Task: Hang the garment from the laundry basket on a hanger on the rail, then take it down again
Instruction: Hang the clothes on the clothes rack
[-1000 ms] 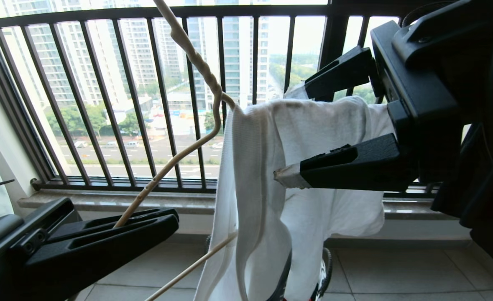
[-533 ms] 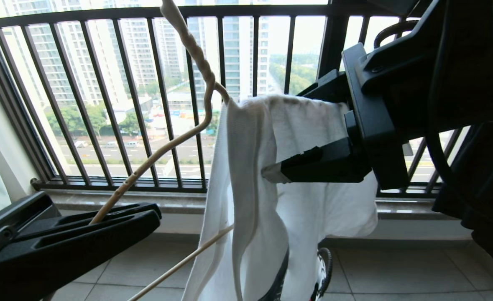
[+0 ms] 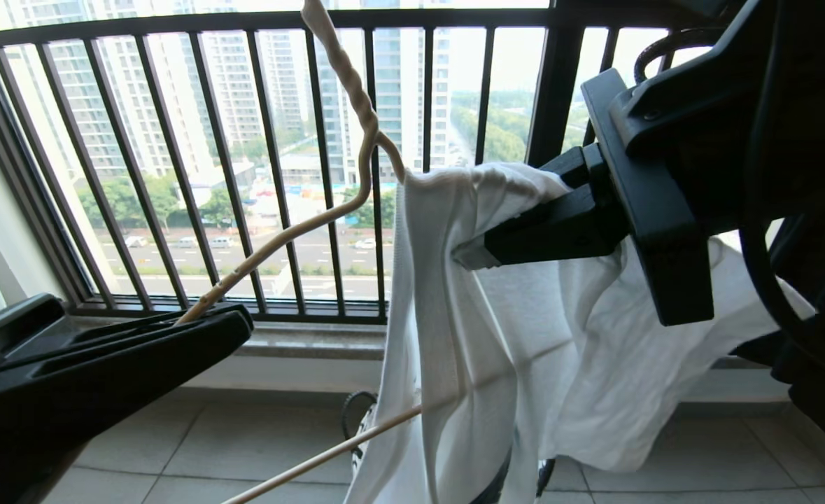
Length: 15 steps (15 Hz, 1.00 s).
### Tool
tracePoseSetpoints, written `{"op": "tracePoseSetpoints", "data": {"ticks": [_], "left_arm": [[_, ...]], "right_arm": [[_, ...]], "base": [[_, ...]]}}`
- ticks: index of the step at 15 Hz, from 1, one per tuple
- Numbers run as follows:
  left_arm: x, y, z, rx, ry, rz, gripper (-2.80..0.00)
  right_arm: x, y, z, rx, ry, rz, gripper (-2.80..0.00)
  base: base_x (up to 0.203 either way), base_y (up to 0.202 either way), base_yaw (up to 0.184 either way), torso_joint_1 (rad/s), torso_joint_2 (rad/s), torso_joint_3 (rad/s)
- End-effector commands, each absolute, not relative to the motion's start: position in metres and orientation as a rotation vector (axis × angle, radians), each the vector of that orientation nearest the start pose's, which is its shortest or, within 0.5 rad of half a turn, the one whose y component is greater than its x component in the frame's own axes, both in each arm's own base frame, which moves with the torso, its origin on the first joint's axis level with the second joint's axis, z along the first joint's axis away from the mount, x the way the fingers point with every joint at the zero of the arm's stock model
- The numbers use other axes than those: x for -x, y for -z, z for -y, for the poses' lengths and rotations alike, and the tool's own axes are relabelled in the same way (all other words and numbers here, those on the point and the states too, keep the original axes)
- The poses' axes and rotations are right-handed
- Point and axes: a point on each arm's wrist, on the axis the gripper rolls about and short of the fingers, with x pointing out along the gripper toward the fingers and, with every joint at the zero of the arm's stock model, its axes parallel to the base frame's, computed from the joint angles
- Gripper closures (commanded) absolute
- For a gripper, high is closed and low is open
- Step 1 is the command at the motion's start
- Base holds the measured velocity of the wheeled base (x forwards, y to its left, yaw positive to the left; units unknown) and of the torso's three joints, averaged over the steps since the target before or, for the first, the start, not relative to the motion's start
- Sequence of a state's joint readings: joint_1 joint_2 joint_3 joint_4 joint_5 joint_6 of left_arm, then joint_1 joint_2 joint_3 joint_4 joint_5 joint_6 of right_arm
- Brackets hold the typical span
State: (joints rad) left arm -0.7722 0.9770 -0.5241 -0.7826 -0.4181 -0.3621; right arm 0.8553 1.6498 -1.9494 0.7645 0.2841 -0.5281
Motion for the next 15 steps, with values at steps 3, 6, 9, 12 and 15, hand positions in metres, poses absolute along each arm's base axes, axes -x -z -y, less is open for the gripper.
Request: {"op": "tracePoseSetpoints", "data": {"ticks": [3,6,9,12,15], "left_arm": [[-0.081,-0.276,0.086,0.316,1.178,0.028,0.00],[-0.079,-0.278,0.084,0.314,1.173,0.033,0.00],[-0.079,-0.278,0.083,0.301,1.169,0.044,-2.80],[-0.075,-0.281,0.079,0.302,1.166,0.069,-2.80],[-0.068,-0.298,0.068,0.310,1.116,0.168,-2.80]], "right_arm": [[-0.157,-0.380,-0.192,0.589,-1.256,-0.171,0.00],[-0.157,-0.380,-0.192,0.587,-1.261,-0.170,0.00],[-0.156,-0.381,-0.191,0.587,-1.261,-0.170,0.00],[-0.156,-0.381,-0.190,0.587,-1.262,-0.175,0.00],[-0.157,-0.380,-0.186,0.588,-1.250,-0.188,0.00]], "base": [[0.000,0.000,0.000,0.000,0.00,0.000],[0.000,0.000,0.000,0.000,0.00,0.000],[0.000,0.000,0.000,0.000,0.00,0.000],[0.000,0.000,0.000,0.000,0.00,0.000],[0.000,0.000,0.000,0.000,0.00,0.000]]}}
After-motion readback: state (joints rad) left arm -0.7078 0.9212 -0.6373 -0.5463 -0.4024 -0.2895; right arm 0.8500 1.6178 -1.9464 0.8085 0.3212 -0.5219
